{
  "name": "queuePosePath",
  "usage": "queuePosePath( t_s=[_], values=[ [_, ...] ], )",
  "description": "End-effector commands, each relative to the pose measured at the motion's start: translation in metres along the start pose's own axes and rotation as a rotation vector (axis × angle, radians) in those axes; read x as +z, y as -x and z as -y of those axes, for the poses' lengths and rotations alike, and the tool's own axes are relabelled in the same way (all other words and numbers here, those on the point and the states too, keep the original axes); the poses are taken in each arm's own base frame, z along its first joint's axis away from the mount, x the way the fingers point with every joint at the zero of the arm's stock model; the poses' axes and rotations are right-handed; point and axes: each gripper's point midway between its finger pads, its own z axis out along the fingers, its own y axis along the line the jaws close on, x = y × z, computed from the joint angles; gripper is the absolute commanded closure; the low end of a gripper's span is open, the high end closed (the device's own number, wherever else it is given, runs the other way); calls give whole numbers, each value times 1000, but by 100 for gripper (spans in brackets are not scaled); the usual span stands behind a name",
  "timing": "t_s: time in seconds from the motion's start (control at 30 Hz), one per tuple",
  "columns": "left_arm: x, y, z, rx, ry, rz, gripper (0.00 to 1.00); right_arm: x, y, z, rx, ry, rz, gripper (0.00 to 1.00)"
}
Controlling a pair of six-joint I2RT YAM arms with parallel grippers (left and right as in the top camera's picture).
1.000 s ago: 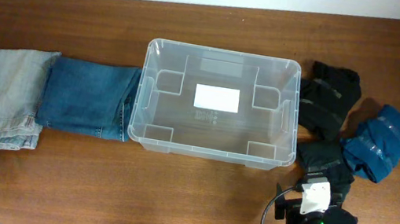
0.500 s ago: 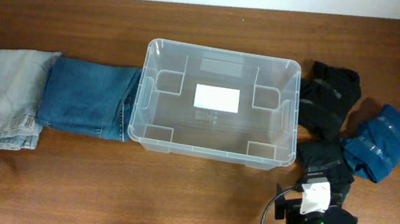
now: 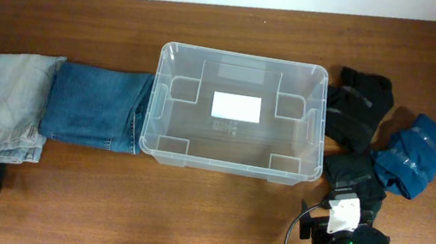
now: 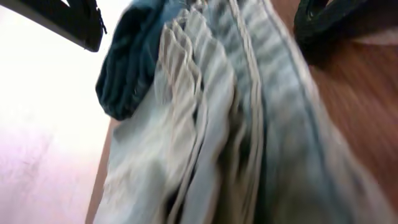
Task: Pack container
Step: 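Grasp the light blue jeans with the left gripper and lift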
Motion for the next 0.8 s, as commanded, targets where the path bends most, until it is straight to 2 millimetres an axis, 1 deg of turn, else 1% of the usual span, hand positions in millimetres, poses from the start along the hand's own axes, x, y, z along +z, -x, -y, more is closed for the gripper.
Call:
queuePosePath(
  t_s=[0.0,0.1,0.17,0.3,0.4,0.57,0.67,0.7,0.73,0.77],
  values=[
    [12,-28,-59,-190,179,-50,1,1,-1,1,11,-3,2,2],
    [10,-24,-70,-179,242,-21,1,1,-1,1,11,-3,2,2],
    [10,-13,-72,-108,263,20,0,1,-1,1,11,-3,2,2],
    [16,0,-59,-18,239,52,1,1,-1,1,11,-3,2,2],
    [26,7,-46,67,214,77,0,1,-1,1,11,-3,2,2],
    [47,5,-24,189,196,84,1,1,-1,1,11,-3,2,2],
    [56,-1,-19,223,207,73,11,1,-1,1,11,-3,2,2],
    [58,-3,-20,226,220,70,19,1,-1,1,11,-3,2,2],
    [58,-5,-24,216,241,70,23,1,-1,1,11,-3,2,2],
    [58,-6,-29,189,269,75,26,1,-1,1,11,-3,2,2]
  ],
)
